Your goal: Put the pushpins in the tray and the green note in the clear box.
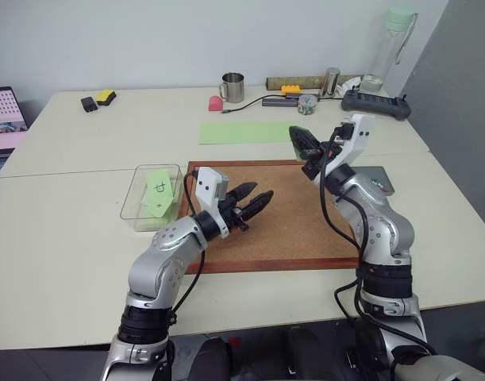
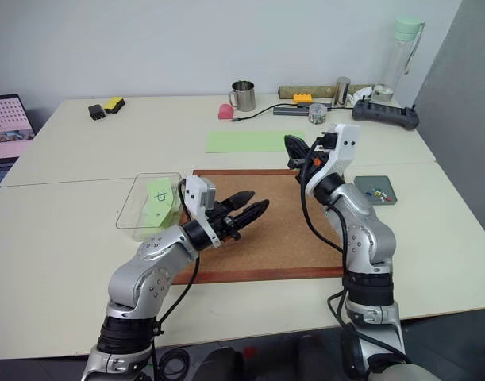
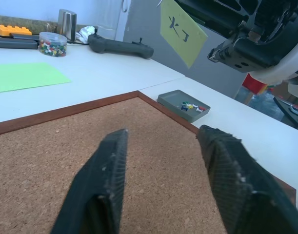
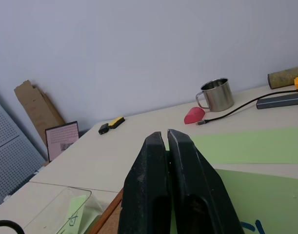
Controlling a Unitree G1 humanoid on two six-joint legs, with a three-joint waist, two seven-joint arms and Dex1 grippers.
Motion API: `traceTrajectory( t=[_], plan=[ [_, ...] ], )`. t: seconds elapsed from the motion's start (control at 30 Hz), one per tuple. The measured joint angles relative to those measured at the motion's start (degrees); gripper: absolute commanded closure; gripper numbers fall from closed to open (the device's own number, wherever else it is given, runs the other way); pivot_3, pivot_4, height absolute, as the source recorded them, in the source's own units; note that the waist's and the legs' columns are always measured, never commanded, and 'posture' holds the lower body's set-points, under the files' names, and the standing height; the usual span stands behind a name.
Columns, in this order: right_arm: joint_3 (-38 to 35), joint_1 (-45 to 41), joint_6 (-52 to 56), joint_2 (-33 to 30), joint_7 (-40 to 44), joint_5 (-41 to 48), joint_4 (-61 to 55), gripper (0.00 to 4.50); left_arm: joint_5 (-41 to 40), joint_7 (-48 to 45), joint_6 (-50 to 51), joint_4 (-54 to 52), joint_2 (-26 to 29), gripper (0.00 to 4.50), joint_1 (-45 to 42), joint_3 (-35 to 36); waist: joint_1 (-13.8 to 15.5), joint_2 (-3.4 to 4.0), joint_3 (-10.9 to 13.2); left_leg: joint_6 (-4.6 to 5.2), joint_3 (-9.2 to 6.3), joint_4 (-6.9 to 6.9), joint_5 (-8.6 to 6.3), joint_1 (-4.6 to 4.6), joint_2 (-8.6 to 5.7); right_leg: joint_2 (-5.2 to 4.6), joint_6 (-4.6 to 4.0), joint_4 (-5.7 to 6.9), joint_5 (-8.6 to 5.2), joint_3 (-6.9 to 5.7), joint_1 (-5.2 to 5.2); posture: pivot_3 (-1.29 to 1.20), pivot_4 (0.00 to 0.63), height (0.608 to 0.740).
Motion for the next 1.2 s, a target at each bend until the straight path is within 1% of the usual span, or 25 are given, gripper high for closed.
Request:
traceTrajectory(
  t=[0.03,0.1,0.13,0.17,0.2,0.3,0.37,0.4,0.53,0.67,0.77,0.9,1.0,1.2],
  plan=[
    [0.5,0.29,-0.02,-0.67,0.44,-0.12,-0.13,4.5,-0.02,-0.01,0.0,0.0,0.01,0.96,0.02,-0.01,0.0,0.0,0.0,0.0,0.0,0.0,0.0,0.0,0.0,0.0,0.0,-0.01,0.0,0.0,0.0,0.0,0.15,0.74],
    [3.51,1.48,-0.82,-4.0,3.26,-1.73,-1.05,4.5,-0.24,-0.1,-0.01,0.0,0.2,0.55,0.16,0.04,0.0,0.0,0.0,0.0,0.01,-0.01,0.0,-0.01,-0.01,0.0,0.01,-0.04,0.0,0.0,0.0,0.0,0.15,0.74],
    [5.86,2.05,-2.58,-6.38,5.51,-3.94,-1.19,4.5,-0.36,-0.11,0.0,0.0,0.35,0.38,0.23,0.11,-0.01,0.0,0.0,0.0,0.01,-0.01,0.0,-0.02,-0.01,0.0,0.01,-0.06,-0.01,0.0,0.0,0.0,0.15,0.74],
    [9.68,3.03,-5.72,-10.54,8.82,-7.21,-1.5,4.5,-0.58,-0.16,-0.01,-0.03,0.45,0.11,0.23,0.17,0.01,0.0,0.0,0.0,0.01,-0.01,0.0,-0.02,-0.02,0.0,0.03,-0.1,-0.02,-0.01,0.01,0.0,0.15,0.74],
    [12.45,3.82,-8.68,-13.62,11.59,-10.34,-1.46,4.5,-0.66,-0.16,0.0,-0.02,0.81,0.02,0.25,0.53,0.01,-0.01,0.01,0.0,0.0,0.0,0.0,-0.02,-0.02,0.0,0.16,-0.11,-0.1,-0.03,0.02,0.0,0.15,0.74],
    [21.85,5.6,-23.21,-24.4,19.48,-23.03,0.57,4.5,-0.74,-0.24,0.01,-0.02,2.23,0.02,0.21,1.41,0.04,-0.04,0.02,0.0,0.02,0.0,0.0,-0.01,-0.03,0.0,0.26,-0.14,-0.15,-0.02,0.02,0.0,0.15,0.74],
    [25.79,5.93,-33.67,-29.3,22.98,-29.88,4.98,4.5,-1.62,-0.36,0.51,-0.02,2.61,0.02,0.11,2.0,0.05,-0.06,0.03,0.0,0.04,0.01,0.0,0.0,-0.03,-0.01,0.25,-0.12,-0.15,0.0,0.02,0.0,0.15,0.74],
    [26.65,6.03,-36.95,-30.59,24.02,-31.88,6.82,4.5,-2.02,-0.44,0.96,-0.02,2.69,0.02,0.05,2.14,0.08,-0.09,0.05,0.0,0.05,0.02,0.0,0.0,-0.03,-0.01,0.25,-0.11,-0.14,0.01,0.02,0.0,0.15,0.74],
    [27.6,6.0,-47.5,-31.6,26.27,-36.01,11.23,4.5,-4.63,-0.56,3.25,-0.02,2.74,0.02,-0.77,2.51,0.02,-0.12,0.07,0.0,0.03,0.03,0.0,0.03,-0.01,0.0,0.17,-0.04,-0.09,0.03,0.01,0.0,0.15,0.74],
    [28.34,5.8,-52.44,-30.09,27.01,-37.49,12.5,4.5,-6.2,-1.03,4.59,-0.39,3.0,0.02,-1.23,2.37,0.03,-0.12,0.07,-0.01,0.03,0.03,0.01,0.05,-0.01,0.0,0.01,-0.03,0.0,0.05,0.02,0.0,0.15,0.74],
    [27.55,5.82,-50.6,-26.51,26.45,-35.63,12.45,4.5,-6.73,-1.3,5.37,-0.99,3.09,0.02,-1.22,2.29,0.12,-0.14,0.08,-0.02,0.0,0.05,0.01,0.05,-0.01,0.0,0.0,0.0,0.01,0.04,0.03,0.0,0.15,0.74],
    [21.25,5.19,-42.22,-21.73,23.19,-29.38,12.33,4.5,-7.51,-1.34,6.11,-1.22,3.75,0.02,-0.97,2.39,0.53,-0.15,0.08,-0.04,-0.04,0.08,0.02,0.05,-0.02,-0.03,-0.01,0.03,0.02,0.06,0.03,0.0,0.15,0.74],
    [17.96,4.0,-38.47,-21.09,22.25,-27.09,11.06,4.5,-7.66,-1.34,6.18,-1.22,4.05,0.02,-0.59,2.39,0.72,-0.15,0.08,-0.04,-0.02,0.07,0.02,0.05,-0.02,-0.03,0.0,0.01,0.02,0.03,0.03,0.0,0.15,0.74],
    [15.55,2.84,-32.68,-18.91,22.08,-23.15,7.03,4.5,-8.61,-1.45,6.79,-1.22,4.24,0.02,-0.57,2.36,0.7,-0.14,0.08,-0.03,-0.02,0.05,0.02,0.04,-0.01,-0.01,0.0,0.02,0.02,0.0,0.02,0.0,0.15,0.74]
  ],
)
